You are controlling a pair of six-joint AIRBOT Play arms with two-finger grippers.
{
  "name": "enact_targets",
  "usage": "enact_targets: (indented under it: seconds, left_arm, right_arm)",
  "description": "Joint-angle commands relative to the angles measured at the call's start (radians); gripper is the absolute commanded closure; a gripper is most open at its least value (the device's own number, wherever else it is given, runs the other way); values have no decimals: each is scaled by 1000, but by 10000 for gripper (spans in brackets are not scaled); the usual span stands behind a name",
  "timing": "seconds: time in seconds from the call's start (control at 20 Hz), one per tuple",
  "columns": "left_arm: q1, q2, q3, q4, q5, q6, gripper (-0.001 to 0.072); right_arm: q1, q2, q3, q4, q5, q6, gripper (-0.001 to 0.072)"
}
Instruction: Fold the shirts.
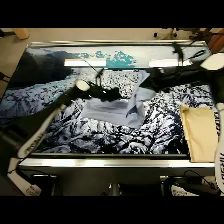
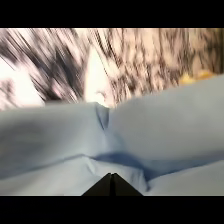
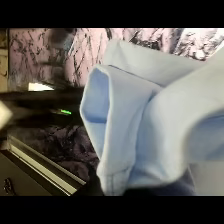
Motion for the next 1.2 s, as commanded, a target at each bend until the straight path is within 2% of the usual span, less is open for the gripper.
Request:
enact_targets:
  seconds: [0.0,0.15,0.2,0.25,0.3,0.4,0.5,0.6,0.75,0.8,0.85,1.0,1.15]
  left_arm:
    - [204,230,2,241,-90,-34,676]
    - [352,432,2,252,-119,-34,676]
    - [380,486,2,252,-128,-34,675]
    - [401,537,2,255,-138,-34,676]
    - [411,574,2,261,-150,-33,675]
    - [413,630,2,302,-190,-33,675]
    - [412,655,-5,335,-245,-32,675]
    - [412,660,-15,380,-278,-30,675]
    - [413,659,-53,419,-280,-31,675]
    - [412,659,-66,418,-281,-31,675]
    - [406,659,-77,418,-280,-31,675]
    - [393,659,-96,414,-278,-34,675]
    - [378,659,-97,414,-278,-34,675]
  right_arm:
    - [173,-172,0,67,-177,-5,694]
    - [310,-353,0,282,-331,-60,688]
    - [340,-401,0,361,-381,-82,557]
    - [364,-440,0,462,-428,-146,213]
    - [370,-460,0,564,-453,-233,19]
    - [338,-451,0,633,-462,-275,48]
    - [255,-396,0,499,-373,-242,52]
    - [154,-328,0,224,-241,-134,52]
    - [11,-266,-12,-442,43,82,64]
    - [-13,-266,-46,-546,98,120,85]
    - [-31,-267,-102,-523,98,110,83]
    - [-16,-272,-256,-248,-85,24,80]
    - [38,-306,-284,-152,-196,11,86]
